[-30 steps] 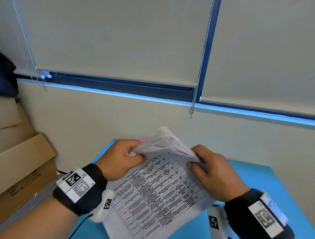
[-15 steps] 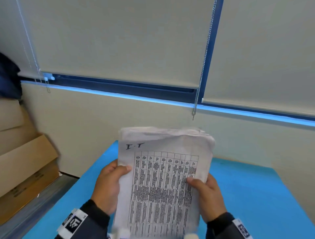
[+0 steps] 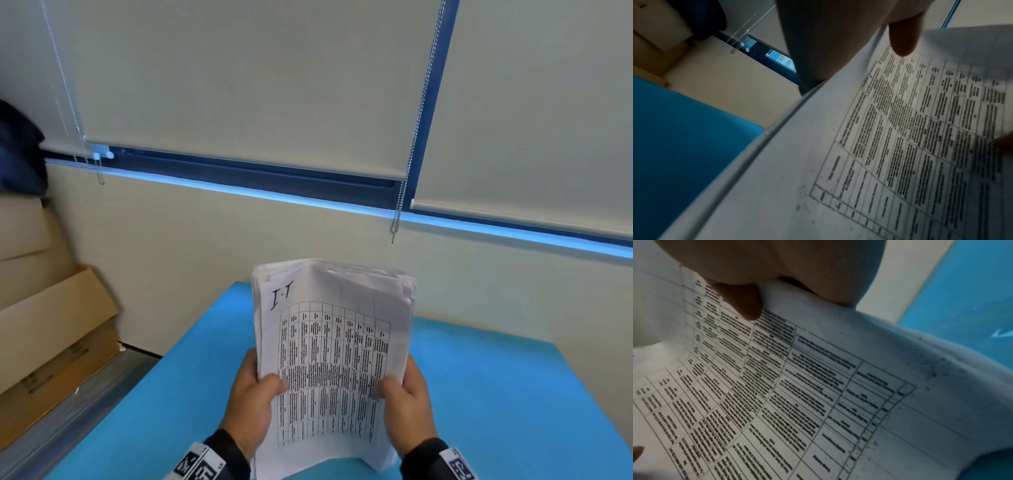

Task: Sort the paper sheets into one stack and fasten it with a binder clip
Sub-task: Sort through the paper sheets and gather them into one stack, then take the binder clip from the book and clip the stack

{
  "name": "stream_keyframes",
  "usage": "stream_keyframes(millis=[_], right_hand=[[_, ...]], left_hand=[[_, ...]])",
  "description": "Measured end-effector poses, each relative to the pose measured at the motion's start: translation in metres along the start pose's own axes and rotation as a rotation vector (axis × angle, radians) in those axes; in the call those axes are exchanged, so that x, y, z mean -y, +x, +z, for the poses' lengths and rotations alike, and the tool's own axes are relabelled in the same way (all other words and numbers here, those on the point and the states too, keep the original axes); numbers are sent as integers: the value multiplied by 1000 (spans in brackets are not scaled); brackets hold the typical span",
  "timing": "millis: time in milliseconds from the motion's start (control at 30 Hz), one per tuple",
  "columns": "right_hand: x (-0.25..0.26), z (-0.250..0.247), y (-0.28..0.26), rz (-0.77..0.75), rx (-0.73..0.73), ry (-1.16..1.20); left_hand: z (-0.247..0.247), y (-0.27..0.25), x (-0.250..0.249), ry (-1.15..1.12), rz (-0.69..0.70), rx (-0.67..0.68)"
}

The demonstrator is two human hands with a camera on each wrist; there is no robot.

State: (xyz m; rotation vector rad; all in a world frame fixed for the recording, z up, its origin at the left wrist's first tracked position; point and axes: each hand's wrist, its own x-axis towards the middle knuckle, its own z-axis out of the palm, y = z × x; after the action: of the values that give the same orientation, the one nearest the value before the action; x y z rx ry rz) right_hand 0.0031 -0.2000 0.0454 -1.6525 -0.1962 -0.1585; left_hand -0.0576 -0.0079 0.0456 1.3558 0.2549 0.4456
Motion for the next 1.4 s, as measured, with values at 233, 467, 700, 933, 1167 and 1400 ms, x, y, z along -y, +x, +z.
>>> stream_keyframes(millis=[233,467,700,933,1167,1400], right_hand=[[2,-4,8,-44,-48,101],[7,-7,11,-7,64,-14],[0,-25,41,206,225,-184],[-38,-7,32,522,406,-461],[-55,10,15,551,659,-897],[-58,12,19,546,462,-952]], left_hand=[[-2,4,5,-66,-22,-98],[-8,13,1,80,-42,-89],[-38,35,3,385,-93,21],[-65,38,47,708,-369,140],[-70,32,62,982,-523,245],[-23,15,29,1470,-74,297]])
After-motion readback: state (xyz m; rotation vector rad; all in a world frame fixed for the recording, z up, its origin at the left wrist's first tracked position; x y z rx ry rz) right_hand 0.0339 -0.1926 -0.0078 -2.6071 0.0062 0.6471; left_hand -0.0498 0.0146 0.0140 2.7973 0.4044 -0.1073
